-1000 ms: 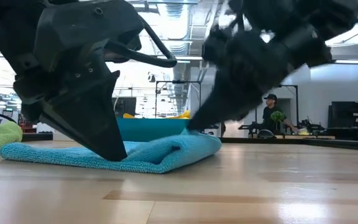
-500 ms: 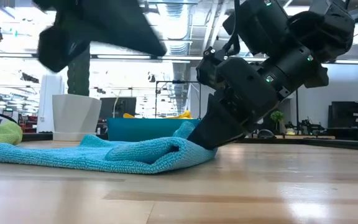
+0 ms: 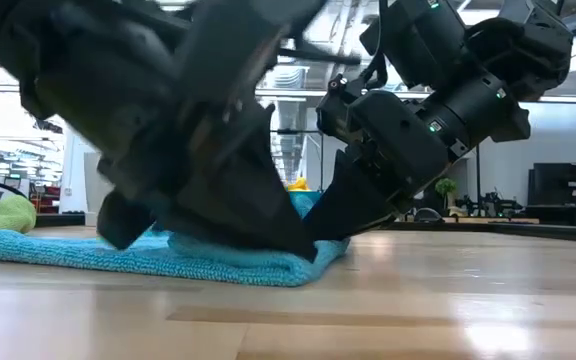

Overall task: Fold microfiber towels
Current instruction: Fold the blue towel

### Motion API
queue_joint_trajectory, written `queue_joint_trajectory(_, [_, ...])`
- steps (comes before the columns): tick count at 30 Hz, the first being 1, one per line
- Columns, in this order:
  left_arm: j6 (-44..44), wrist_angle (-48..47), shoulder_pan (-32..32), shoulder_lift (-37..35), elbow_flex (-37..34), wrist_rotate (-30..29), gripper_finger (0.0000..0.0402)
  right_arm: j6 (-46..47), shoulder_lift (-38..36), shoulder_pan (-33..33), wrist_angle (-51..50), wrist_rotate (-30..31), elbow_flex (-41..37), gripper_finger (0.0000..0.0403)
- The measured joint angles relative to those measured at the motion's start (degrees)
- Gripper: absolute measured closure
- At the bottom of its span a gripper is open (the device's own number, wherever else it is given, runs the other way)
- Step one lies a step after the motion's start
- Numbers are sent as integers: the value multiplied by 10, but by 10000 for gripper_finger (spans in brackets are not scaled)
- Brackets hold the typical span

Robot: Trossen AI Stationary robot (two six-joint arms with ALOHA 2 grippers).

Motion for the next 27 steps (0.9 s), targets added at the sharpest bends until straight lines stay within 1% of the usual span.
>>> queue_joint_trajectory(3, [-20,-4,-7,6,1,4,401,-5,-13,0,-4,0,-1,321])
queue_joint_trajectory(5, [-28,-10,-14,6,1,4,402,-19,-22,0,13,4,1,321])
queue_joint_trajectory(10, [-36,-14,-23,6,1,6,402,-59,-35,-3,28,60,0,321])
queue_joint_trajectory(13, [-37,-16,-28,5,1,7,402,-61,-20,-12,32,69,0,321])
queue_joint_trajectory(16, [-37,-16,-29,5,1,12,402,-61,9,-22,33,69,-1,321])
queue_joint_trajectory(22, [-37,-16,-30,2,1,17,402,-47,46,-37,65,34,3,321])
queue_joint_trajectory(25, [-27,-16,-30,-11,0,24,401,-42,38,-38,61,29,2,321])
queue_joint_trajectory(27, [-12,-25,-30,-30,5,14,401,-46,21,-37,47,24,-1,321])
